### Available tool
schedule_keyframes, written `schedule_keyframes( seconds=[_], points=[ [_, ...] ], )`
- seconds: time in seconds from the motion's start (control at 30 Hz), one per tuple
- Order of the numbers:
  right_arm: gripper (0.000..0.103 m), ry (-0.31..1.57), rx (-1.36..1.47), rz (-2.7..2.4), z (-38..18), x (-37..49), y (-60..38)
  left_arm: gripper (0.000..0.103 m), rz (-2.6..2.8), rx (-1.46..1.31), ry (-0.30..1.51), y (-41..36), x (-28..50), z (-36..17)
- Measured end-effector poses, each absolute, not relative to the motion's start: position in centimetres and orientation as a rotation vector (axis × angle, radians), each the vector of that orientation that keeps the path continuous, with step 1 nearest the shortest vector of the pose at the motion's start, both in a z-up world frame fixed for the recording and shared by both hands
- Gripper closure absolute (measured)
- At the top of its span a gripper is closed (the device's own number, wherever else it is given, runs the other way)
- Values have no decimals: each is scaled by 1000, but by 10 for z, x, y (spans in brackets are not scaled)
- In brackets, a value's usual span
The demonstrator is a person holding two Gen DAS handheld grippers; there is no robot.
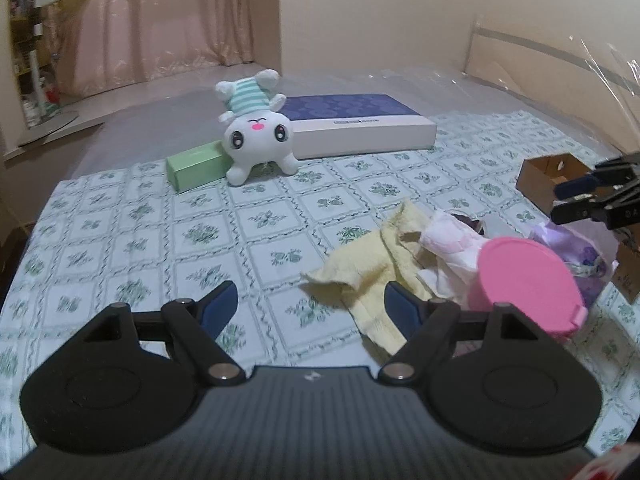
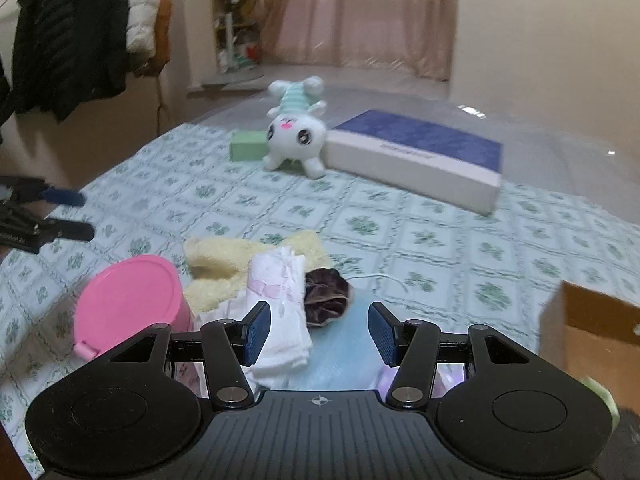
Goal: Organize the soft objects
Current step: 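Move both grippers back from the box toward the pile beside the pink cup, then grasp the white pad with pink print with the right gripper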
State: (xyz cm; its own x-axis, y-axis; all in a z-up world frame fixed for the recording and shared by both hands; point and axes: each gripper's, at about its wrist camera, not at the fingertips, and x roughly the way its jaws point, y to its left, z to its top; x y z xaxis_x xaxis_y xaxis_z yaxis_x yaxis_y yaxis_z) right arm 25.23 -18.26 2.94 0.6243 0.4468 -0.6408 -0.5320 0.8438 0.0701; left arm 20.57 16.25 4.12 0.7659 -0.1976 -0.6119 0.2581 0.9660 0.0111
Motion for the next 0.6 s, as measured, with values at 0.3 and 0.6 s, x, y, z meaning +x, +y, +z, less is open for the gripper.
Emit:
schedule_keyframes(
  seconds=[0.3, 0.6],
  points=[
    [49, 811, -177, 688, -5, 308, -152, 25, -343, 135, 691, 157, 265, 20],
    [49, 923, -203, 748, -35, 336, -134, 25, -394, 159, 727, 147, 306, 0]
  ],
)
